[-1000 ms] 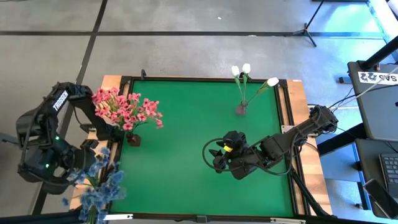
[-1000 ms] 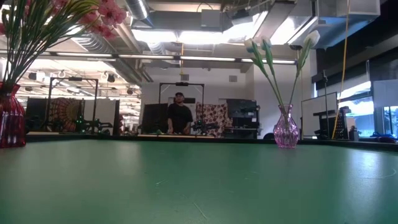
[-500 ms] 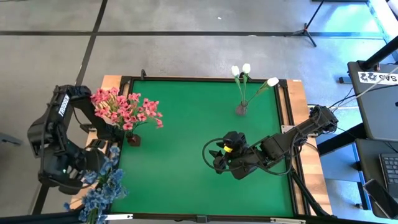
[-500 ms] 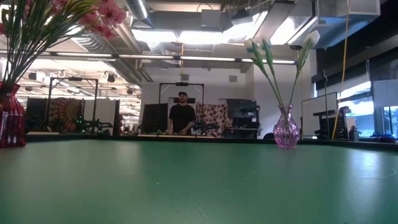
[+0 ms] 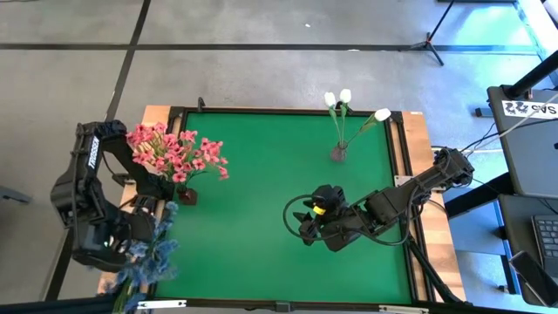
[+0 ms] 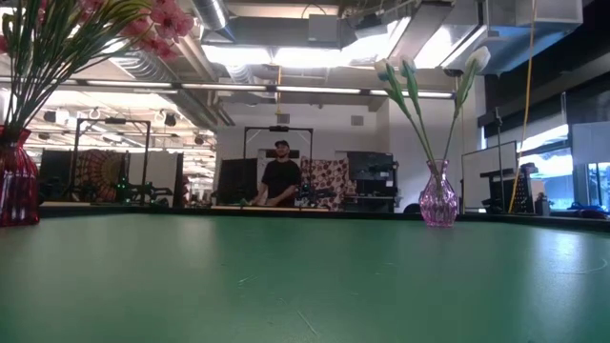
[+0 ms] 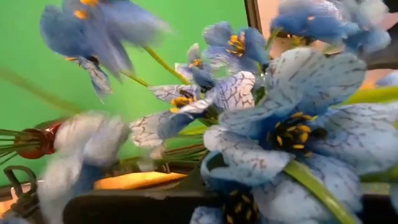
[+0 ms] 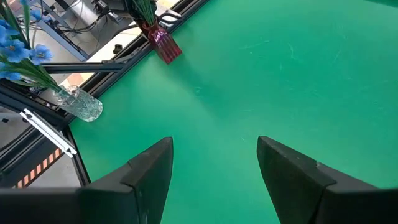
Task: Sort flowers into vase by color
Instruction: Put the blue flower into the transparent vase
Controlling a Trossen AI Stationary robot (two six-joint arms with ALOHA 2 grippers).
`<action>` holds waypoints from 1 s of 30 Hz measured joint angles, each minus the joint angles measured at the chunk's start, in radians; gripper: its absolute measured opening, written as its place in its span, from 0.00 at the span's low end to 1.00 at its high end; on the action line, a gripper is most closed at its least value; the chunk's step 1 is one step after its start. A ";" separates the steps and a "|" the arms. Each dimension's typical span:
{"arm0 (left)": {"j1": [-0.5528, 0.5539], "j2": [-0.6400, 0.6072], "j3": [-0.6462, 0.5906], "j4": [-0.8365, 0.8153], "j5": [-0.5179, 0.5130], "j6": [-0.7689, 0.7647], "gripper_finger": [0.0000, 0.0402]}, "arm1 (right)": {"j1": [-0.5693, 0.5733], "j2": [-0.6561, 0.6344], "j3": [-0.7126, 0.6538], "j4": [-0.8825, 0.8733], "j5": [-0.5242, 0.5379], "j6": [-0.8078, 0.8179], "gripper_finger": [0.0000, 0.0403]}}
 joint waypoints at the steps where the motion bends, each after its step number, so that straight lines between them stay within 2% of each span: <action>1: 0.000 0.000 0.000 0.000 0.003 -0.001 0.00 | 0.000 0.000 0.000 0.000 0.000 0.000 0.58; 10: -0.001 0.000 -0.014 -0.001 -0.011 -0.036 0.00 | 0.000 0.000 0.000 0.007 -0.005 0.000 0.58; 17: -0.044 0.002 -0.094 0.007 0.048 -0.142 0.00 | 0.000 0.000 0.000 -0.002 0.001 -0.025 0.58; 26: -0.068 0.002 -0.097 0.153 0.051 -0.181 0.04 | 0.000 0.000 0.000 -0.032 0.036 -0.051 0.58; 30: -0.078 0.006 -0.097 0.163 0.050 -0.215 0.08 | 0.000 0.000 0.000 -0.035 0.055 -0.080 0.58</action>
